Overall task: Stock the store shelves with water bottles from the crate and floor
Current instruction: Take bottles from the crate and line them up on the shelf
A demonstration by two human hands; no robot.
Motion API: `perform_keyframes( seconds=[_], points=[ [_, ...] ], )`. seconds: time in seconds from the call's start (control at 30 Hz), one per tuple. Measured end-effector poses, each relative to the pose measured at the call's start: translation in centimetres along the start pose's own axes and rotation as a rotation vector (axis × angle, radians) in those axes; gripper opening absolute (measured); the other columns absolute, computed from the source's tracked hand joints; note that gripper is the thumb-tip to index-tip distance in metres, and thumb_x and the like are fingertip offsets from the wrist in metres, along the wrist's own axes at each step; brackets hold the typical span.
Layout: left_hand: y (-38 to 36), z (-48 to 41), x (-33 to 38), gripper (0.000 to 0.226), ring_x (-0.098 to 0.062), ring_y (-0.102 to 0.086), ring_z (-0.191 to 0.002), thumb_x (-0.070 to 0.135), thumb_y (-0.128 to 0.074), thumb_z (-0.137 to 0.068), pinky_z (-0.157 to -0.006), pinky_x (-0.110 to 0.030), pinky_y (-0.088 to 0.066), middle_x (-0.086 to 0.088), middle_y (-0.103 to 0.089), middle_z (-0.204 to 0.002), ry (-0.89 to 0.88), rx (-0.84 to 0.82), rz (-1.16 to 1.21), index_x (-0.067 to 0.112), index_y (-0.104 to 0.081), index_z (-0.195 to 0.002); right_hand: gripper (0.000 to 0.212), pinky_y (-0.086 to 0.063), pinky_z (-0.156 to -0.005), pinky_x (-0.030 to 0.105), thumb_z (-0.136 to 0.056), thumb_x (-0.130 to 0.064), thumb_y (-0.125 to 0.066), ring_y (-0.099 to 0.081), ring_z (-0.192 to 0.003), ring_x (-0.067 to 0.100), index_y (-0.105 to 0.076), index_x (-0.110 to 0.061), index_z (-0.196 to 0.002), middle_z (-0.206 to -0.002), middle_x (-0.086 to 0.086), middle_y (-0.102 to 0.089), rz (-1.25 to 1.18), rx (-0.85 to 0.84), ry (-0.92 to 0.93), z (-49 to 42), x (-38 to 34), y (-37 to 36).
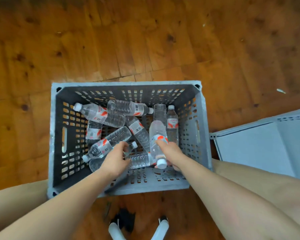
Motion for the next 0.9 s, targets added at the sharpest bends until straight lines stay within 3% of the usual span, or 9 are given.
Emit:
perform_keyframes(
  seconds=[0.1,0.23,0.3,0.37,0.43,0.53,0.63,0.77,0.9],
  points=[
    [2.9,2.1,0.5,0.083,-0.018,-0.036,-0.143,0.01,-0.072,-0.087,-0.117,-0.033,-0.036,0.004,-0.034,-0.156,-0.269,0.1,-0.222,0.022,-0.028,-0.156,0.077,-0.058,-0.051,0.035,-0.085,-0.061,-0.063,-0.07,-0.068,0.031,-0.043,-0.012,-0.141,-0.123,0.015,-0.055,-0.004,-0.323,-0.034,3.3,-1.0,-0.2],
    [5.0,5.1,0.5,0.097,-0.016,-0.023,-0.152,0.047,-0.072,-0.082,-0.125,-0.034,-0.021,0.004,-0.023,-0.165,-0.577,0.183,-0.508,0.022,-0.02,-0.16,0.056,-0.052,-0.047,0.028,-0.089,-0.061,-0.059,-0.062,-0.054,0.019,-0.057,-0.017,-0.124,-0.082,0.012,-0.068,0.226,-0.635,0.064,9.7,-2.7,-0.1],
    [5.4,7.5,1.5,0.094,-0.012,-0.029,-0.149,0.061,-0.066,-0.08,-0.124,-0.032,-0.023,0.006,-0.033,-0.161,-0.637,0.139,-0.506,0.023,-0.028,-0.157,0.05,-0.049,-0.046,0.026,-0.093,-0.06,-0.055,-0.06,-0.054,0.016,-0.061,-0.016,-0.114,-0.074,0.006,-0.068,0.287,-0.737,0.101,13.5,-3.3,0.4],
    [5.7,10.4,3.0,0.08,-0.011,-0.049,-0.131,0.059,-0.072,-0.078,-0.11,-0.028,-0.039,0.007,-0.054,-0.142,-0.628,0.118,-0.377,0.024,-0.046,-0.144,0.059,-0.049,-0.048,0.025,-0.091,-0.067,-0.053,-0.059,-0.058,0.015,-0.063,-0.014,-0.116,-0.077,0.006,-0.066,0.281,-0.786,0.145,16.7,-3.2,1.3],
    [5.8,13.3,4.3,0.065,-0.004,-0.057,-0.108,0.063,-0.076,-0.073,-0.091,-0.027,-0.048,0.015,-0.061,-0.117,-0.567,0.107,-0.256,0.031,-0.054,-0.125,0.072,-0.054,-0.055,0.028,-0.091,-0.074,-0.044,-0.06,-0.062,0.021,-0.063,-0.013,-0.123,-0.083,0.012,-0.065,0.146,-0.766,0.189,18.7,-2.4,2.7],
    [5.4,17.1,5.4,0.056,0.003,-0.064,-0.096,0.047,-0.083,-0.069,-0.086,-0.028,-0.055,0.017,-0.067,-0.105,-0.393,0.071,0.077,0.036,-0.055,-0.117,0.077,-0.056,-0.069,0.035,-0.1,-0.069,-0.027,-0.066,-0.074,0.027,-0.073,-0.008,-0.108,-0.089,0.017,-0.07,-0.15,-0.611,0.308,20.7,-0.8,4.4],
    [4.1,20.9,5.8,0.053,-0.002,-0.07,-0.099,0.029,-0.085,-0.078,-0.086,-0.024,-0.057,0.01,-0.074,-0.11,-0.267,-0.003,0.453,0.031,-0.058,-0.123,0.056,-0.057,-0.078,0.037,-0.101,-0.059,-0.042,-0.07,-0.091,0.024,-0.075,-0.014,-0.109,-0.102,0.01,-0.074,-0.2,-0.418,0.471,23.6,1.3,3.5],
    [2.8,26.2,6.0,0.051,-0.029,-0.073,-0.098,0.024,-0.083,-0.077,-0.095,-0.051,-0.057,-0.009,-0.076,-0.107,-0.237,-0.116,0.702,0.02,-0.063,-0.124,0.041,-0.054,-0.098,0.043,-0.091,-0.05,-0.065,-0.067,-0.114,0.025,-0.069,-0.02,-0.12,-0.119,0.004,-0.073,-0.212,-0.385,0.67,26.7,5.2,-0.2],
    [0.4,31.4,5.8,0.039,-0.026,-0.071,-0.088,0.019,-0.076,-0.084,-0.082,-0.037,-0.058,-0.006,-0.074,-0.092,-0.229,-0.208,0.64,0.016,-0.062,-0.121,0.049,-0.057,-0.096,0.043,-0.086,-0.047,-0.074,-0.072,-0.107,0.025,-0.068,-0.012,-0.119,-0.11,0.006,-0.077,-0.318,-0.353,0.686,28.2,9.4,-1.7]
  ],
)
Point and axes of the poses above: each hand's wrist, its own z-axis away from the middle knuckle, its own y-axis out of the back of the hand, x = y × z, the point moved 2 cm from there along -z, towards the middle knuckle
